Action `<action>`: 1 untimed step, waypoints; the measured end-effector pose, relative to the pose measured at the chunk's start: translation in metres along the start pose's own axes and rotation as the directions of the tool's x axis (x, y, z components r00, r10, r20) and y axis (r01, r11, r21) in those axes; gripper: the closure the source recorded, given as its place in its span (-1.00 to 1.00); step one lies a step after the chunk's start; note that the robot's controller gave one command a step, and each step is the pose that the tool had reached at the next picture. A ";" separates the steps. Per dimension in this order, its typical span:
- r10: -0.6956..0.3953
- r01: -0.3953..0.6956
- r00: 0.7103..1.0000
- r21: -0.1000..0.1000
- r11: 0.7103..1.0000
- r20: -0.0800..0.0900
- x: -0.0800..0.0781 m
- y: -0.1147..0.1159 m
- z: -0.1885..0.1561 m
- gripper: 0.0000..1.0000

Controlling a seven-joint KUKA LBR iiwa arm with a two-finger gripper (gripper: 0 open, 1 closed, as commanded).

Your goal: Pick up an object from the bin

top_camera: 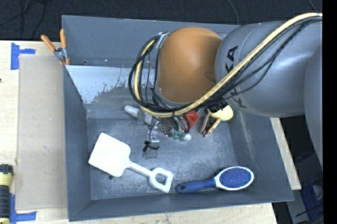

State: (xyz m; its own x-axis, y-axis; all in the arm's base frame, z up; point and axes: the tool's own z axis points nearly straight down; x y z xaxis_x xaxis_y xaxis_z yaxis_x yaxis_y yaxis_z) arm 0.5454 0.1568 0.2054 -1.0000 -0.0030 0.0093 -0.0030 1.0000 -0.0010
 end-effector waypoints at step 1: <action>0.004 -0.004 1.000 -0.001 1.000 0.007 -0.002 -0.001 -0.005 -1.00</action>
Offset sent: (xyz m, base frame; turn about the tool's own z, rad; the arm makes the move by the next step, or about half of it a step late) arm -0.0734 0.0135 -0.0780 -0.0667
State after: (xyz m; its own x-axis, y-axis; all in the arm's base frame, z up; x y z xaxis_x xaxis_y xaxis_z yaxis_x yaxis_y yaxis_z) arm 0.5471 0.1559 0.2099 -1.0000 0.0008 0.0020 0.0008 1.0000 0.0000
